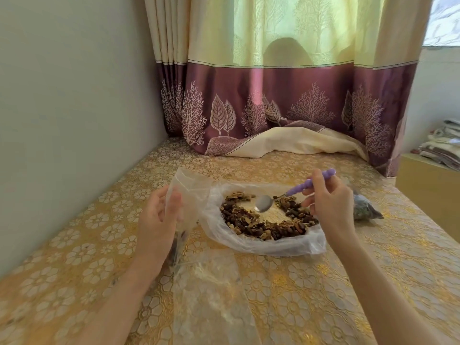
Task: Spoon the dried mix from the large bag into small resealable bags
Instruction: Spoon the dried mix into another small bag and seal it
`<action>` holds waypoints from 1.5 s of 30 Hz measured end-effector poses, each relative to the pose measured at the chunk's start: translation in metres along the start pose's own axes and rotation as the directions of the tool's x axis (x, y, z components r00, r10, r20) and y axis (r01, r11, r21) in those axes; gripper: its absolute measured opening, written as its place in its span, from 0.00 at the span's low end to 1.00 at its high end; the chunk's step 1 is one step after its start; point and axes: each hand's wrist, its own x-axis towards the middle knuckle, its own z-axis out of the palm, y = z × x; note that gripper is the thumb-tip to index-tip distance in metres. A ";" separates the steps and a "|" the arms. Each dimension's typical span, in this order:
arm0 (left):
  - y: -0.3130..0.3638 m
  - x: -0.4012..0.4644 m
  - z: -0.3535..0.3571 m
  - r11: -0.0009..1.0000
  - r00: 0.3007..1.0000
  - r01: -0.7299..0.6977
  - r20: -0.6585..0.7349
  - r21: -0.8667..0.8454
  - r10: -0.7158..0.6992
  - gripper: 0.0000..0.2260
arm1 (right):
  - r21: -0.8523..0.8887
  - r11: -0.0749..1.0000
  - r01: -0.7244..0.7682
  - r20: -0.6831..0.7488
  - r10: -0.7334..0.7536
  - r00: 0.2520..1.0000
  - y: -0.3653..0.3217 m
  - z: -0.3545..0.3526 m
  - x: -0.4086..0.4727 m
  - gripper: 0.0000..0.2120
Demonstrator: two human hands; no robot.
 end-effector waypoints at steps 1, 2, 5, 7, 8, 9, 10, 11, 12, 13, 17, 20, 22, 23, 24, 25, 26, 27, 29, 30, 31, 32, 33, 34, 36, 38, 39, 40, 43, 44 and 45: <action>-0.001 0.000 0.000 1.000 1.000 -0.001 0.000 0.007 0.001 0.27 | -0.029 1.000 -0.012 0.002 0.012 1.000 0.005 -0.002 -0.001 0.17; -0.001 0.000 0.001 1.000 1.000 -0.005 0.002 0.012 0.005 0.25 | -0.050 0.999 -0.020 0.002 0.021 1.000 0.009 -0.003 -0.002 0.17; -0.003 0.001 0.001 1.000 1.000 -0.016 0.015 0.018 0.016 0.25 | -0.086 0.995 -0.052 0.025 0.055 0.998 0.014 -0.004 -0.003 0.18; -0.005 0.001 0.002 0.999 1.000 -0.022 0.018 0.027 0.022 0.25 | -0.068 0.991 -0.113 0.065 0.118 0.991 0.013 -0.001 -0.004 0.18; -0.006 0.000 0.002 0.999 0.999 -0.027 0.018 0.028 0.026 0.24 | -0.032 0.987 -0.160 0.091 0.163 0.983 0.012 0.002 -0.004 0.18; -0.006 0.000 0.002 0.999 0.999 -0.033 0.020 0.029 0.032 0.24 | 0.007 0.977 -0.211 0.119 0.209 0.971 0.011 0.004 -0.004 0.18; -0.006 0.000 0.002 0.999 0.999 -0.037 0.023 0.031 0.037 0.24 | 0.042 0.965 -0.260 0.150 0.252 0.956 0.009 0.007 -0.004 0.18; -0.006 0.001 0.001 0.999 0.999 -0.036 0.027 0.030 0.035 0.24 | 0.071 0.950 -0.302 0.180 0.286 0.941 0.008 0.009 -0.004 0.18; -0.006 0.001 0.001 0.999 0.999 -0.031 0.028 0.026 0.030 0.24 | 0.091 0.938 -0.333 0.205 0.310 0.928 0.007 0.011 -0.003 0.18; -0.006 0.001 0.000 0.999 0.999 -0.025 0.029 0.022 0.024 0.24 | 0.101 0.930 -0.352 0.220 0.324 0.920 0.007 0.012 -0.002 0.17; -0.004 0.001 -0.001 1.000 0.999 -0.011 0.046 0.024 0.010 0.22 | 0.138 0.906 -0.400 0.191 0.372 0.908 0.006 0.011 -0.001 0.19; -0.004 -0.001 -0.001 0.999 0.998 -0.014 0.055 0.035 0.012 0.21 | 0.197 0.885 -0.421 0.160 0.395 0.905 0.003 0.008 0.000 0.21; -0.005 -0.002 -0.001 0.998 0.998 -0.025 0.066 0.056 0.022 0.24 | 0.234 0.872 -0.430 0.144 0.406 0.902 0.002 0.007 0.001 0.19; -0.006 -0.002 -0.001 0.997 0.997 -0.031 0.070 0.073 0.026 0.26 | 0.248 0.866 -0.435 0.137 0.413 0.900 0.001 0.006 0.001 0.17; -0.007 -0.002 -0.001 0.995 0.997 -0.030 0.076 0.090 0.024 0.28 | 0.262 0.859 -0.439 0.134 0.418 0.898 0.001 0.005 0.001 0.17; -0.008 -0.002 -0.001 0.995 0.996 -0.019 0.084 0.096 0.011 0.28 | 0.276 0.855 -0.439 0.134 0.418 0.898 0.000 0.005 0.001 0.16; -0.009 -0.001 -0.001 0.996 0.996 0.001 0.090 0.090 -0.009 0.26 | 0.287 0.853 -0.435 0.134 0.414 0.900 -0.002 0.005 0.001 0.17; -0.009 -0.001 0.000 0.996 0.995 0.021 0.093 0.083 -0.029 0.23 | 0.295 0.854 -0.428 0.134 0.407 0.904 -0.005 0.005 0.002 0.17; -0.010 -0.001 0.000 0.996 0.994 0.040 0.096 0.081 -0.047 0.21 | 0.311 0.859 -0.406 0.148 0.378 0.914 -0.014 0.005 0.003 0.17; -0.010 -0.001 0.000 0.996 0.994 0.039 0.096 0.085 -0.048 0.21 | 0.318 0.864 -0.391 0.159 0.358 0.920 -0.019 0.006 0.004 0.18; -0.010 -0.001 0.000 0.995 0.994 0.038 0.095 0.092 -0.046 0.23 | 0.322 0.870 -0.374 0.168 0.337 0.926 -0.026 0.006 0.005 0.18; -0.010 -0.001 0.000 0.994 0.995 0.037 0.094 0.099 -0.046 0.26 | 0.323 0.876 -0.358 0.176 0.316 0.932 -0.032 0.008 0.007 0.19; -0.010 -0.001 -0.001 0.994 0.995 0.038 0.092 0.102 -0.048 0.29 | 0.324 0.882 -0.344 0.185 0.297 0.937 -0.039 0.009 0.009 0.19; -0.010 -0.001 -0.001 0.994 0.995 0.041 0.091 0.100 -0.050 0.31 | 0.327 0.885 -0.331 0.196 0.279 0.940 -0.046 0.011 0.011 0.18; -0.010 -0.001 -0.001 0.995 0.995 0.042 0.083 0.094 -0.050 0.32 | 0.329 0.892 -0.309 0.229 0.242 0.943 -0.059 0.017 0.013 0.18; -0.009 -0.001 -0.001 0.995 0.996 0.043 0.074 0.086 -0.049 0.31 | 0.317 0.904 -0.289 0.278 0.203 0.939 -0.070 0.024 0.013 0.19; -0.009 -0.001 -0.001 0.996 0.996 0.043 0.072 0.082 -0.049 0.31 | 0.303 0.912 -0.276 0.304 0.182 0.935 -0.075 0.029 0.012 0.19; -0.009 -0.001 -0.001 0.996 0.996 0.044 0.072 0.081 -0.050 0.32 | 0.287 0.922 -0.261 0.327 0.162 0.931 -0.079 0.034 0.011 0.18; -0.010 -0.001 0.000 0.994 0.997 0.037 0.066 0.099 -0.044 0.34 | 0.208 0.958 -0.195 0.378 0.106 0.920 -0.091 0.051 0.008 0.18; -0.010 -0.001 0.000 0.994 0.997 0.040 0.061 0.097 -0.046 0.35 | 0.165 0.974 -0.154 0.392 0.078 0.917 -0.095 0.057 0.007 0.18; -0.009 -0.001 0.000 0.995 0.997 0.042 0.060 0.087 -0.047 0.38 | 0.130 0.987 -0.097 0.406 0.036 0.913 -0.099 0.062 0.006 0.18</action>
